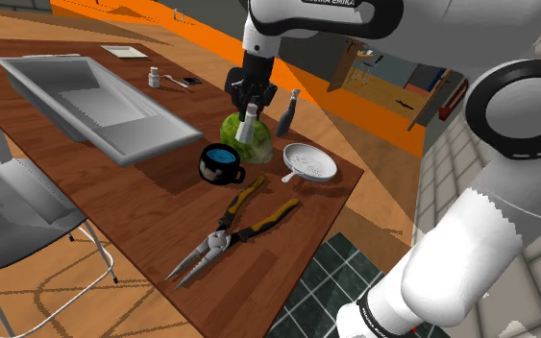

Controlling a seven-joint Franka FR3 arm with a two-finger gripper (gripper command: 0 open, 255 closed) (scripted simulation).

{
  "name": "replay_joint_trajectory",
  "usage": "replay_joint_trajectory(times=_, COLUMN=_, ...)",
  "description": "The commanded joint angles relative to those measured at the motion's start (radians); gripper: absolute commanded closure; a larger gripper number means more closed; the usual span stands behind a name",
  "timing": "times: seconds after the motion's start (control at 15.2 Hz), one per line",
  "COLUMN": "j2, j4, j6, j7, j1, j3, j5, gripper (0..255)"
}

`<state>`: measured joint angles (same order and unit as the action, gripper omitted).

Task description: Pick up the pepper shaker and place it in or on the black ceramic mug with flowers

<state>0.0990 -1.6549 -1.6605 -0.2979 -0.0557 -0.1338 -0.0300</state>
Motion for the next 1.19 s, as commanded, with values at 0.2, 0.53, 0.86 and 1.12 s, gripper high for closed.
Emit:
replay_joint_trajectory(times=0.2, j2=0.166, j4=0.224, j6=0.060, j7=-0.025, j1=-0.019, j3=-0.008, j5=-0.021, gripper=255)
replay_joint_trajectory(times=0.53, j2=0.160, j4=0.149, j6=-0.009, j7=-0.026, j1=-0.018, j3=-0.007, j5=-0.020, gripper=255)
replay_joint_trajectory(times=0.86, j2=0.162, j4=0.084, j6=-0.076, j7=-0.027, j1=-0.016, j3=-0.007, j5=-0.021, gripper=255)
replay_joint_trajectory(times=1.12, j2=0.167, j4=0.037, j6=-0.128, j7=-0.029, j1=-0.016, j3=-0.006, j5=-0.022, gripper=255)
